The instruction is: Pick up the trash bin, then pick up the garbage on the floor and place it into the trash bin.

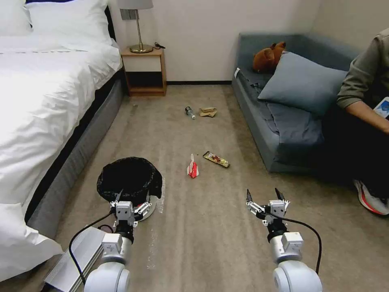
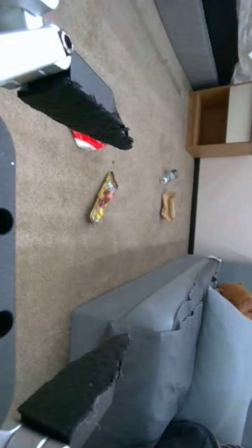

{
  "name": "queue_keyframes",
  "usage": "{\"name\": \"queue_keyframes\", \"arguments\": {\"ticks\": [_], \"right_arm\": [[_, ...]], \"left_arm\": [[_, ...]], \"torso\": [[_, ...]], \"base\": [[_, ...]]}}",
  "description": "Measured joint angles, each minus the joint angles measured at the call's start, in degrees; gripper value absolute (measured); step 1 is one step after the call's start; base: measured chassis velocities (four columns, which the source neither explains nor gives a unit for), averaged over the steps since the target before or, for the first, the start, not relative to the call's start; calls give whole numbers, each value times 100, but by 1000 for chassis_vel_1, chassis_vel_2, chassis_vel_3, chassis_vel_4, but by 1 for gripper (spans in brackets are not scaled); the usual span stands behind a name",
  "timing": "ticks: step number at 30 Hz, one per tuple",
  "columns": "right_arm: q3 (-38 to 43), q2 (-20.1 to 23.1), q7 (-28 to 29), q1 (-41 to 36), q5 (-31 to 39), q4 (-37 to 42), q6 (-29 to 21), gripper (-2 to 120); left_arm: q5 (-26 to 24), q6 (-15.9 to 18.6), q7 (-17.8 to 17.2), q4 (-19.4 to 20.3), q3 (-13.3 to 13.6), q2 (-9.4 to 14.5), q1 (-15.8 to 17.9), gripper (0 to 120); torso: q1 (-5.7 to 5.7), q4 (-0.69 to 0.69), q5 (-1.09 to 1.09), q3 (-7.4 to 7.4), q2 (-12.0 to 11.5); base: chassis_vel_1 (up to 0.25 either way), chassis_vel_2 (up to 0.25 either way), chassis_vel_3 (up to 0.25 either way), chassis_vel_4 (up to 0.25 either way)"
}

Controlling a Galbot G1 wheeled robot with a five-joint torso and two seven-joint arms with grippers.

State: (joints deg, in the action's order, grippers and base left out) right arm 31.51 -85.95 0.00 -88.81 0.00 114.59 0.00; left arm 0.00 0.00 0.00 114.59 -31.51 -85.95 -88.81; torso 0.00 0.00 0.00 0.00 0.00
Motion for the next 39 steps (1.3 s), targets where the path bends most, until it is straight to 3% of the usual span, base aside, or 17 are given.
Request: {"name": "queue_keyframes", "arguments": {"ticks": [12, 15, 17, 18, 20, 23, 26, 27, 28, 32, 37, 39], "right_arm": [[1, 1, 0, 2, 4, -1, 0, 100], [208, 77, 16, 202, 271, -147, 155, 100], [641, 240, 88, 604, 793, -420, 482, 100], [641, 240, 88, 604, 793, -420, 482, 100], [951, 357, 146, 896, 1177, -622, 747, 100], [1007, 396, 141, 974, 1301, -703, 841, 100], [1045, 483, 20, 1013, 1387, -709, 915, 100], [1045, 483, 20, 1013, 1387, -709, 915, 100], [1031, 518, -96, 989, 1442, -674, 910, 100], [961, 717, -775, 817, 1997, -527, 799, 100], [958, 883, -1204, 739, 2160, -498, 773, 100], [926, 906, -1265, 753, 2135, -538, 816, 100]], "left_arm": [[0, 0, 0, 0, 0, 0, 0, 95], [-27, 69, 9, -22, -7, 18, 93, 96], [-117, 293, 10, -133, -54, 92, 418, 100], [-117, 293, 10, -133, -54, 92, 418, 100], [-236, 596, 15, -283, -112, 191, 848, 100], [-320, 809, 36, -384, -145, 257, 1148, 100], [-540, 1371, 44, -655, -255, 436, 1936, 100], [-540, 1371, 44, -655, -255, 436, 1936, 100], [-593, 1504, 48, -719, -287, 485, 2139, 100], [-633, 1608, 56, -773, -299, 514, 2266, 100], [-649, 1626, 63, -765, -298, 528, 2257, 100], [-857, 1830, 159, -371, -267, 771, 1962, 100]], "torso": [[0, 0, 0, 0, 0], [0, 1, 2, 0, 0], [0, 0, 0, 0, 0], [0, 0, 0, 0, 0], [0, 0, -2, 0, -1], [0, -1, 2, 1, -1], [0, 0, 1, 1, -1], [0, 0, 1, 1, -1], [0, -2, 2, 1, -1], [0, 0, -1, 1, -1], [0, -1, -1, 1, -1], [0, -3, -1, 1, -1]], "base": [[0, 0, 0, 0], [0, 0, 0, 0], [0, 0, 0, 0], [0, 0, 0, 0], [0, 0, 0, 0], [0, 0, 0, 0], [0, 0, 0, 0], [0, 0, 0, 0], [0, 0, 0, 0], [0, 0, 0, 0], [0, 0, 0, 0], [0, 0, 0, 0]]}}
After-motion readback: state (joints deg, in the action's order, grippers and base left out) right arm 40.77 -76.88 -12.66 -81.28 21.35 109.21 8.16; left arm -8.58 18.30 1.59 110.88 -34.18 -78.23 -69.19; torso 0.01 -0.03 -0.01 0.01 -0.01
